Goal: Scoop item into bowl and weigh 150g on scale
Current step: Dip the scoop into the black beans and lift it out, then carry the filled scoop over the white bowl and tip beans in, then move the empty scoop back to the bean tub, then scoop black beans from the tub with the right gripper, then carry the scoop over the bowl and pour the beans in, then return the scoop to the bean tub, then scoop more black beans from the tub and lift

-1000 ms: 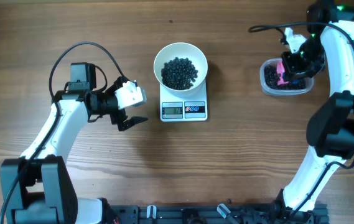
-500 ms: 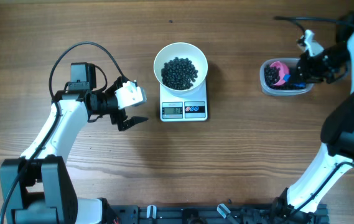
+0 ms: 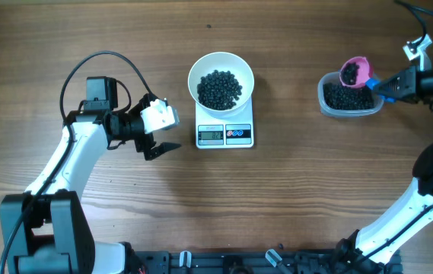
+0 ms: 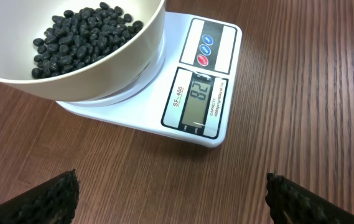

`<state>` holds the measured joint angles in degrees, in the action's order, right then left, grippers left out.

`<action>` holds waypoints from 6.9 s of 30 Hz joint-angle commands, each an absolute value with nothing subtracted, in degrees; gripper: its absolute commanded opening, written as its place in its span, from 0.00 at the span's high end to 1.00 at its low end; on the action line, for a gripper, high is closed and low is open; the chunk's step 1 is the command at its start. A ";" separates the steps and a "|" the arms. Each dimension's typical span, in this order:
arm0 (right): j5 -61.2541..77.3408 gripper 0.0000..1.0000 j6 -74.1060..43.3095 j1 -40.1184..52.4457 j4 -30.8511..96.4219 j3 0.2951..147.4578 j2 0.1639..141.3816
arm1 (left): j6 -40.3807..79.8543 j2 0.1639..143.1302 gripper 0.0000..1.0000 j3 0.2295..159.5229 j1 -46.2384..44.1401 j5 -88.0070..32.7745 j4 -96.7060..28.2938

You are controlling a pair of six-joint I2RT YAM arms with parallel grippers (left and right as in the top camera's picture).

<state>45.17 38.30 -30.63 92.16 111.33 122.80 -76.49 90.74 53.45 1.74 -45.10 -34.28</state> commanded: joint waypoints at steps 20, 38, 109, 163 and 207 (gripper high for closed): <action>56.71 0.96 29.80 2.76 91.02 114.50 121.34 | -77.58 89.58 0.00 53.25 2.04 -46.41 -34.24; -18.00 0.96 5.91 33.85 69.93 114.54 119.55 | -77.58 89.58 0.00 53.25 2.04 -46.41 -34.26; 25.74 0.96 17.63 -17.78 70.70 84.88 109.56 | -77.58 89.58 0.00 53.25 2.04 -46.44 -34.24; -1.98 0.96 5.82 28.29 61.01 103.72 106.61 | -77.58 89.58 0.00 53.25 2.04 -43.35 -34.24; 6.50 0.96 28.34 -8.29 74.98 92.12 114.98 | -77.58 89.58 0.00 53.25 2.04 -43.35 -34.24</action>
